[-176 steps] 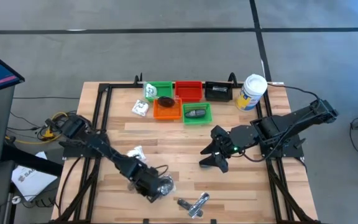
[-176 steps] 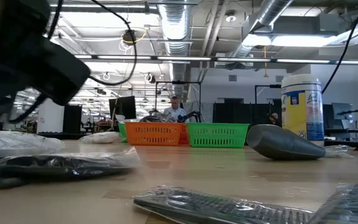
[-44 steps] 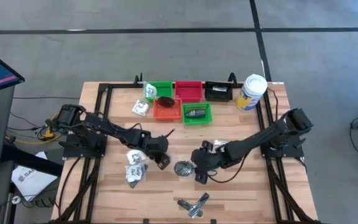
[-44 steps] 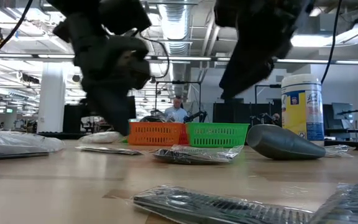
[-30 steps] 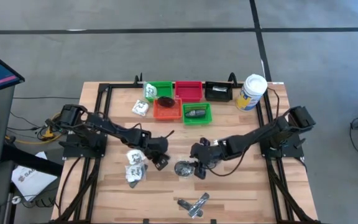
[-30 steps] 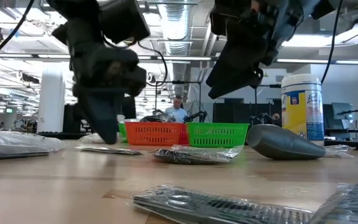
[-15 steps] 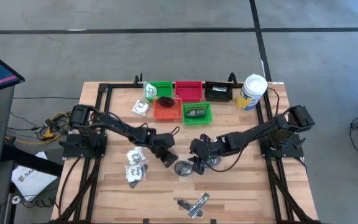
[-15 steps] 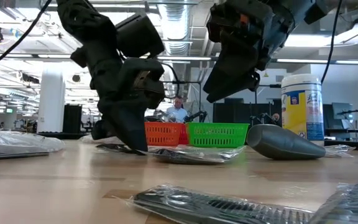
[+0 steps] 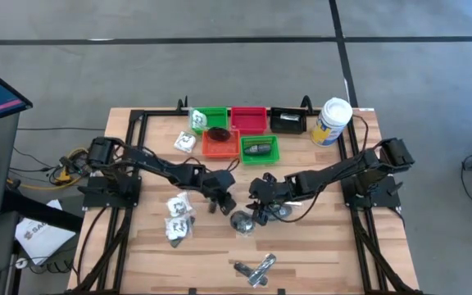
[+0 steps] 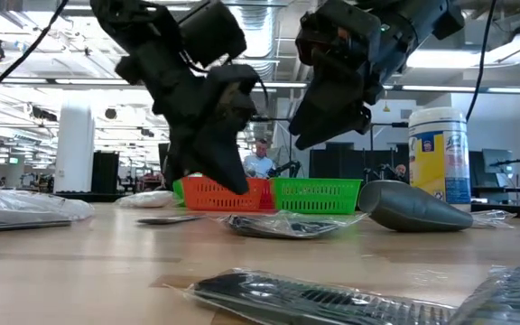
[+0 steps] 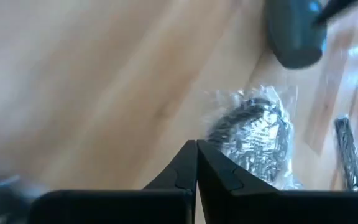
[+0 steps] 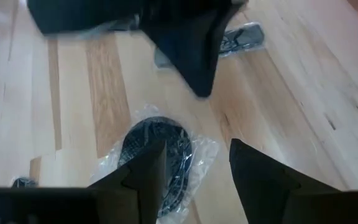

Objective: Pick & Place Travel size toiletries
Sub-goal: Put the black comb into the red bin

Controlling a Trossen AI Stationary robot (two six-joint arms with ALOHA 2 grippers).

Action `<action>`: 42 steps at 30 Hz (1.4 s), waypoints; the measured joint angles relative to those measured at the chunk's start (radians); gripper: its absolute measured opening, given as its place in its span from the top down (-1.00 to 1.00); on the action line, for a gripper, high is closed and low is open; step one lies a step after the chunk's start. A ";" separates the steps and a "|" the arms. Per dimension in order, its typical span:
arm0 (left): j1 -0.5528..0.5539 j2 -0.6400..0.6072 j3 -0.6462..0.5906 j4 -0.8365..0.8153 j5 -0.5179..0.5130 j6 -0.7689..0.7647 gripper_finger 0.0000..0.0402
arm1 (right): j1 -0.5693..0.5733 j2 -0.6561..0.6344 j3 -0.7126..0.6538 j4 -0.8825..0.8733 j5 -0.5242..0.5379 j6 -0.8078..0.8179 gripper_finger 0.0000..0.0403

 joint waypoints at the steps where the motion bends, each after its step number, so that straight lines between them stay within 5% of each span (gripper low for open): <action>1: -0.005 0.015 0.011 0.000 0.011 0.002 1.00 | -0.004 0.000 0.000 0.002 0.000 0.000 0.14; 8: -0.048 0.178 0.146 0.011 0.154 0.042 1.00 | -0.014 0.001 0.000 0.002 0.000 0.002 0.09; 14: -0.041 0.160 0.153 -0.055 0.262 0.179 1.00 | -0.013 0.001 0.000 -0.011 0.000 0.003 -0.06; 21: -0.025 -0.081 0.081 -0.133 0.041 0.250 1.00 | -0.017 0.002 0.000 -0.006 0.001 0.004 -0.21; 27: 0.030 -0.234 -0.006 -0.336 -0.143 0.124 1.00 | -0.018 0.002 0.000 0.002 0.019 0.003 -0.21; 42: 0.199 -0.181 -0.165 -0.309 -0.086 0.078 1.00 | -0.037 0.002 0.000 -0.004 0.020 0.003 -0.21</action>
